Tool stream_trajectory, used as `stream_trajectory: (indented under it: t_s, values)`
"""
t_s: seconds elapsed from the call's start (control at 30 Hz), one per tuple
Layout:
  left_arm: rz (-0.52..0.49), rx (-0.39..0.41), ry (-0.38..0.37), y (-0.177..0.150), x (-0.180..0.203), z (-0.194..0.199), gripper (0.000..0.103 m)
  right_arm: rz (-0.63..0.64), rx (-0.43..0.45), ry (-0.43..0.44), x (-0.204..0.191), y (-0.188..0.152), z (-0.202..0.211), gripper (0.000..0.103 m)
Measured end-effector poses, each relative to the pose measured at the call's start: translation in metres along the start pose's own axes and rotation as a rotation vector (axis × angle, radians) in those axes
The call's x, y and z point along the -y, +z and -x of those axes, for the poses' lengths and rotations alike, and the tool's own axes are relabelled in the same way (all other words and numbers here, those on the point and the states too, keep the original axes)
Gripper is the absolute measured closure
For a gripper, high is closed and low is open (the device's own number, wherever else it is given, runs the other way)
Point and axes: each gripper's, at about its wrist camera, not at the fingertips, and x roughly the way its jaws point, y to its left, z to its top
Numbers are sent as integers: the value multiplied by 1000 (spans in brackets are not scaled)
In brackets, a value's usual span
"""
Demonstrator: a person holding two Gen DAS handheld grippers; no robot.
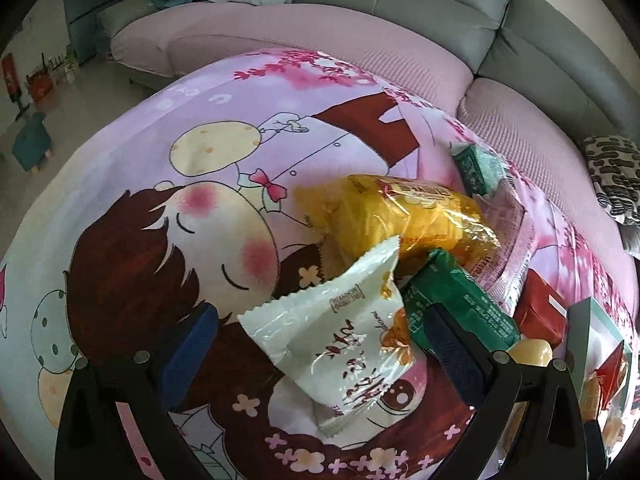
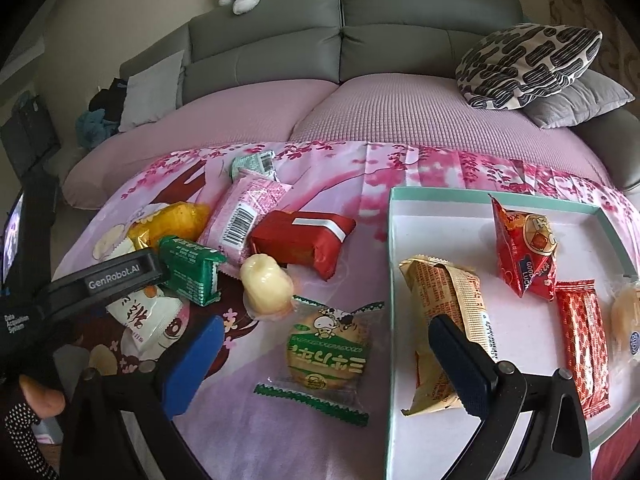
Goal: Organize snacks
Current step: 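Grasp the white snack bag with the left gripper while the right gripper approaches the green-wrapped bun, then grasp the green-wrapped bun with the right gripper while the left gripper holds the white bag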
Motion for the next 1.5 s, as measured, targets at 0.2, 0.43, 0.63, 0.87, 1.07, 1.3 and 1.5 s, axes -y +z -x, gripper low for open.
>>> stream_trajectory:
  t_s: [0.2,0.43,0.63,0.87,1.07,1.3,1.5]
  values:
    - [-13,-12,-3,-2,1,1,29,-12,1,3,5,1,1,0]
    - [-45,-12,-19,-5,4,3,45,-22,-3,-5,8,1,0,0]
    - [-64,-19,-29,-10,3,5,47,-26,-3,-13,10,1,0,0]
    - [-49,-47,-66,-19,-8,12,47,-33,8,0,13,0,9,7]
    - [-46,-67,-84,-24,-15,17,47,-16,9,25,6,-1,12,21]
    - [-34,-79,-108,-27,-21,22,47,54,-29,32,-10,-7,5,30]
    - [-27,-83,-115,-26,-21,23,47,56,-69,10,-12,-12,-6,31]
